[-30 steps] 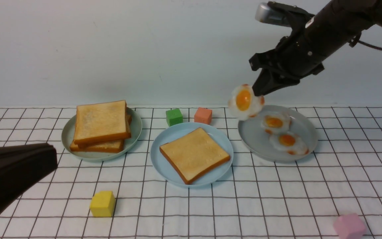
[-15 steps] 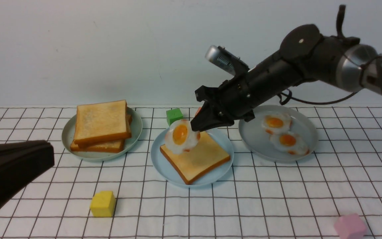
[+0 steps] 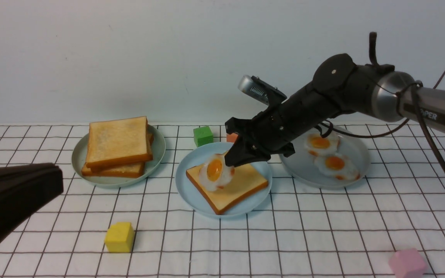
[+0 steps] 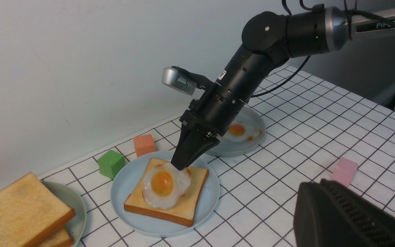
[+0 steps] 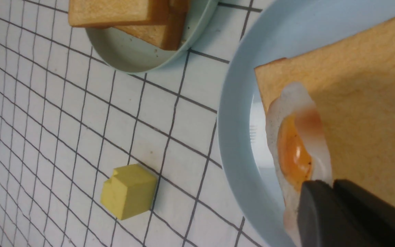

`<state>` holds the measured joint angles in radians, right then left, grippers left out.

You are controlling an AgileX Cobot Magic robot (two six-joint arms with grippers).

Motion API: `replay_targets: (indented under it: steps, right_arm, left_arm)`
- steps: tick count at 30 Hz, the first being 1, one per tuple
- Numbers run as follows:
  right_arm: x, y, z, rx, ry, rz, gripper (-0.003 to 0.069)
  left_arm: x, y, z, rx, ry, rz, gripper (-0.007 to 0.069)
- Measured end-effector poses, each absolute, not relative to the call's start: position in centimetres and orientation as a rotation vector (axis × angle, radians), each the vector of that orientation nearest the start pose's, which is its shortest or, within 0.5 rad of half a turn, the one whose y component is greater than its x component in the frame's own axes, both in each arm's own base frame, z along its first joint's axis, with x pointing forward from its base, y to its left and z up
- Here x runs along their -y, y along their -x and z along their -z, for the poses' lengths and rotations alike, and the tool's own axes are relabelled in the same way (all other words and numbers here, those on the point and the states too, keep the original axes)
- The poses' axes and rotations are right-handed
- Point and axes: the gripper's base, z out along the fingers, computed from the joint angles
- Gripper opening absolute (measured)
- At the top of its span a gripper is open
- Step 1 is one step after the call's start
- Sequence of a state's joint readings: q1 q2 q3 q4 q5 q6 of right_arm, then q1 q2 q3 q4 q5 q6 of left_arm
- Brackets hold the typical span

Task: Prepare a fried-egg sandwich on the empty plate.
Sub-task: Use the right arm to place the fried egg on the slice of bread in the middle

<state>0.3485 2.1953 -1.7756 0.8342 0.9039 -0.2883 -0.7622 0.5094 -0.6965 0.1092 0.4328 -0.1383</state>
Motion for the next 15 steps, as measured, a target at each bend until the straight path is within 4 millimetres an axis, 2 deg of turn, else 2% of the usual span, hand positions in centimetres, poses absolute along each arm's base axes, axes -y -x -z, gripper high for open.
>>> replay_targets:
  steps: [5,10,15]
  right_arm:
    - [-21.1,-43.3,-20.2,-2.654,0.277,-0.985,0.0053]
    - [-20.7,-43.8,-20.1,-2.621,0.276,-0.904,0.0096]
    - [-20.5,-44.4,-20.1,-2.58,0.275,-0.831,0.0253]
  left_arm:
    - [6.4,-7.3,-36.9,-1.657,-0.59,0.549,0.0006]
    - [6.4,-7.3,-36.9,-1.657,-0.59,0.549,0.0006]
    - [6.4,-7.3,-36.9,-1.658,-0.59,0.549,0.0011]
